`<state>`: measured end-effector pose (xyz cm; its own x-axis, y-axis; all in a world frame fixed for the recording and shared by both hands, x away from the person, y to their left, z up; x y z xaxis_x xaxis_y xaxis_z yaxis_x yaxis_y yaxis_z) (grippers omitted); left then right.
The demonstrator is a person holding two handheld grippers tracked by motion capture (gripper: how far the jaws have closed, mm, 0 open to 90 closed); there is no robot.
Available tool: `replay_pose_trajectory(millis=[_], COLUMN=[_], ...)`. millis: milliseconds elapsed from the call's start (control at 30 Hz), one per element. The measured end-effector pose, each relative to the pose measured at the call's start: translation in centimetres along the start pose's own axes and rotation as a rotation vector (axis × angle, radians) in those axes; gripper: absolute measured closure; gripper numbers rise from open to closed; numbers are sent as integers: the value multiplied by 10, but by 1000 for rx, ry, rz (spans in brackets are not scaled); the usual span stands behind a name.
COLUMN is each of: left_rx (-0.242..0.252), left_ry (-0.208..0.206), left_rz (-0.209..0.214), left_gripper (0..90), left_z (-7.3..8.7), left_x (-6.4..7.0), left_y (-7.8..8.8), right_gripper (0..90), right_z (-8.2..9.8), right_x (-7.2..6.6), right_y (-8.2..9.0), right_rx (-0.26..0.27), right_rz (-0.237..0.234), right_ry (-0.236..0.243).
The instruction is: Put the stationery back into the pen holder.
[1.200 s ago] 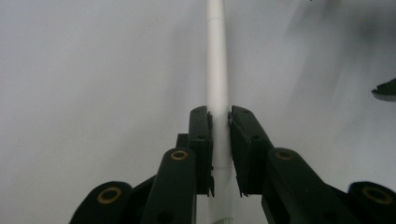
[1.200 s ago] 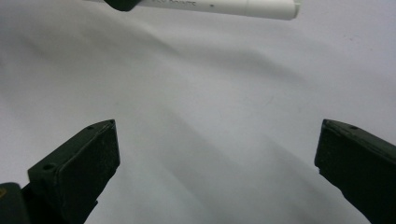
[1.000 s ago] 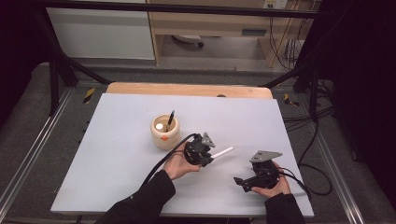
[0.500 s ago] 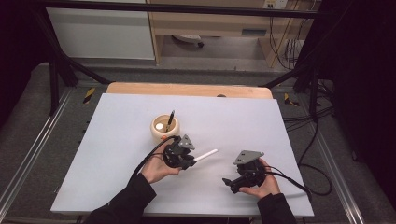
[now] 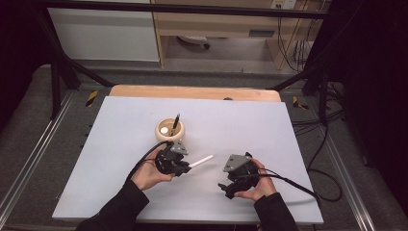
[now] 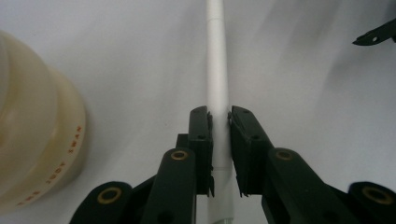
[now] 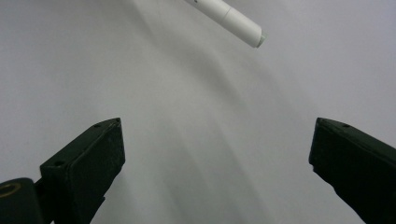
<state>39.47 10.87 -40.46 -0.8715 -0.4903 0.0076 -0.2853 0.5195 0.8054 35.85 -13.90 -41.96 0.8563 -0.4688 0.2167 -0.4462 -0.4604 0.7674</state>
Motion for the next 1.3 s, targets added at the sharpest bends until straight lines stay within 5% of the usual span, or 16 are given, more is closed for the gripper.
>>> replay_pose_trajectory(millis=[533, 1300], left_rx=[-40, -43], left_ry=[-31, -59], left_rz=[16, 52], left_gripper=[783, 783], left_z=[3, -18], left_x=[0, 13], left_y=[8, 11], right_gripper=[112, 449], right_z=[-24, -48], right_x=[-13, -22], right_y=[-4, -19], right_rx=[11, 94], right_rz=[30, 88], right_ry=[297, 673])
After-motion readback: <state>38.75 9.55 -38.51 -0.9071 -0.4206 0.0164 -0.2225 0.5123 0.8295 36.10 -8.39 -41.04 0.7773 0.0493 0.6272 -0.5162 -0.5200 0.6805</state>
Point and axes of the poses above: each handheld gripper's, and its own axes: y roughly backward along the jaws, z roughly out of its underside, x roughly to its right, the point moved 1 cm from there along -y, roughly forward along the jaws, and after that the axes turned 2 degrees about -z, right-handed, at the moved point
